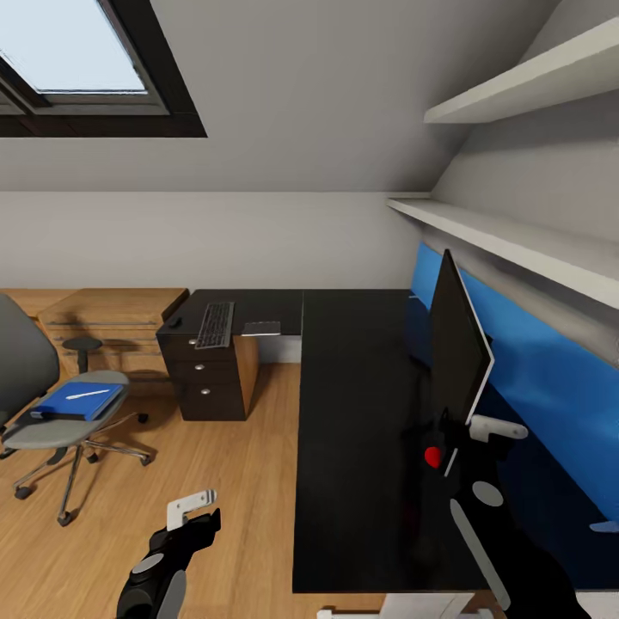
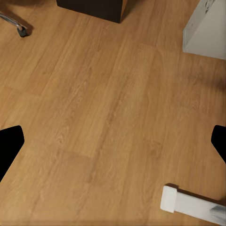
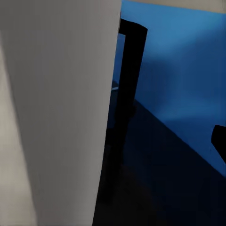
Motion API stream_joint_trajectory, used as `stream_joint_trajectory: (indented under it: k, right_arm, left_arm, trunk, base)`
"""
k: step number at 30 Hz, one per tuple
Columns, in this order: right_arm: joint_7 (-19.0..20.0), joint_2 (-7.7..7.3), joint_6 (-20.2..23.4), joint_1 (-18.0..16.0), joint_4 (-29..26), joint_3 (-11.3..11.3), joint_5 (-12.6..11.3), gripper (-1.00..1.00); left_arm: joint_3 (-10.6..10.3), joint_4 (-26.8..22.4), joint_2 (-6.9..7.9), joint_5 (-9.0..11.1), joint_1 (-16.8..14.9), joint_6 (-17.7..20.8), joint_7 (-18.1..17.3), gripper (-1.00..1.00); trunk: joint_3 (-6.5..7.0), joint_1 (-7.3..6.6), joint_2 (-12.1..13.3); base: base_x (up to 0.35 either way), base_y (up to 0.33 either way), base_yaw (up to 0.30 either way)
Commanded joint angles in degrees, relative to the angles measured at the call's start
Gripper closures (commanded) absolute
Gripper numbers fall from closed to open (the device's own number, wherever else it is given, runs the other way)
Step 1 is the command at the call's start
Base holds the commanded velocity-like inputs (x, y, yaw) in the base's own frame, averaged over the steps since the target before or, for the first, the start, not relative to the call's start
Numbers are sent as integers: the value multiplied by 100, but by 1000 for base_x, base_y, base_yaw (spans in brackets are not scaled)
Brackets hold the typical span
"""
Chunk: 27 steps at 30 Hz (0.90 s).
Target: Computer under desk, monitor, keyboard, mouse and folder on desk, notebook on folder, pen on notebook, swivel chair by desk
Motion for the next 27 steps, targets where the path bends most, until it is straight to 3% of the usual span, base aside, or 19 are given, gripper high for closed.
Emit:
stream_joint_trajectory:
  k: [1, 14, 27]
  right_arm:
    - [-45, -9, 36, -5, -15, 18, -25, -100]
    - [-41, -9, 37, -5, -44, 4, -27, -100]
    - [-58, -4, 29, -5, -53, 18, -20, -100]
  left_arm:
    - [3, -8, -3, 60, -4, 22, 37, -100]
    - [4, -12, -2, 60, -4, 30, 37, -100]
    - [10, -9, -2, 62, -4, 32, 52, -100]
  trunk:
    - [-8, 1, -5]
    - [-8, 1, -5]
    - [-8, 1, -5]
  base:
    - [-1, -22, 0]
    - [0, -3, 0]
    - [0, -185, 0]
